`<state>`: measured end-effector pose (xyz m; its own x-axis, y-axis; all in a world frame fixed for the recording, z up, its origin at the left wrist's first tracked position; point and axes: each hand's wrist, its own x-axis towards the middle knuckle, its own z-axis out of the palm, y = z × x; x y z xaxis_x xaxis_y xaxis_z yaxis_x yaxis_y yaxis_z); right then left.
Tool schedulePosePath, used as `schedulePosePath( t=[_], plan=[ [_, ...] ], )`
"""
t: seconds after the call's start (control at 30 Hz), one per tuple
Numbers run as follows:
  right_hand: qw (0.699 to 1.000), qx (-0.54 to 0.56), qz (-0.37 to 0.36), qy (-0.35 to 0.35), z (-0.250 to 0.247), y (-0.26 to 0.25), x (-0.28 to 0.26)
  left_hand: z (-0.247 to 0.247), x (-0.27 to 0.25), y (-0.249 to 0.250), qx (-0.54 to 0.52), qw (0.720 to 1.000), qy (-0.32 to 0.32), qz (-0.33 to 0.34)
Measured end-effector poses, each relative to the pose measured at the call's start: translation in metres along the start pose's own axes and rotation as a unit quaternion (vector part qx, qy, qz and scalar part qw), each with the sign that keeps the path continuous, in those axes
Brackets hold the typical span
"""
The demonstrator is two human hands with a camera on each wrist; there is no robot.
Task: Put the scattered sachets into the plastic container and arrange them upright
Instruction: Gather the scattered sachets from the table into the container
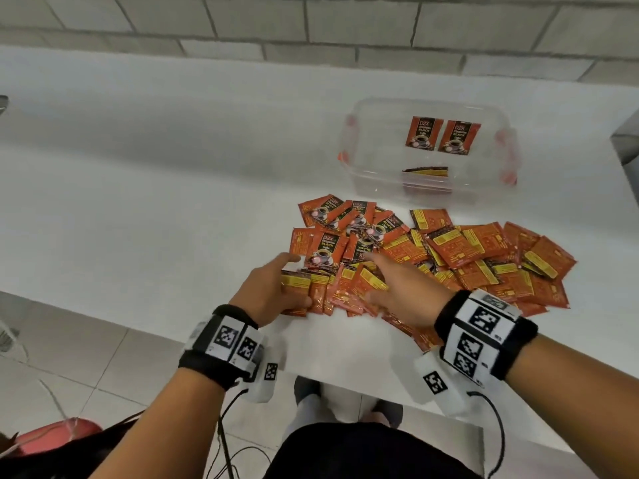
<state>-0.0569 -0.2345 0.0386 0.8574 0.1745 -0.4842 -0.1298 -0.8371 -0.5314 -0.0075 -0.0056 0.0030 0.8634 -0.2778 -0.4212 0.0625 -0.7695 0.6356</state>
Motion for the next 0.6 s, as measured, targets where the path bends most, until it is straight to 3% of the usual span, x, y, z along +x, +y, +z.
schedulePosePath(
  t=[0.13, 0.37, 0.47, 0.6],
  plan=[
    [0.997, -0.079, 0.019, 0.015, 0.008, -0.009, 0.018, 0.009, 0.011, 0.003, 0.119, 0.992, 0.002, 0.035],
    [0.992, -0.099, 0.030, 0.066, 0.021, -0.013, 0.024, 0.014, 0.022, -0.004, 0.168, 0.984, 0.036, 0.049],
    [0.991, -0.094, 0.034, 0.092, 0.020, -0.013, 0.023, 0.009, 0.023, -0.007, 0.149, 0.985, 0.017, 0.079],
    [0.989, -0.086, 0.047, 0.107, 0.015, -0.017, 0.020, -0.006, 0.023, -0.010, 0.031, 0.993, -0.039, 0.107]
  ],
)
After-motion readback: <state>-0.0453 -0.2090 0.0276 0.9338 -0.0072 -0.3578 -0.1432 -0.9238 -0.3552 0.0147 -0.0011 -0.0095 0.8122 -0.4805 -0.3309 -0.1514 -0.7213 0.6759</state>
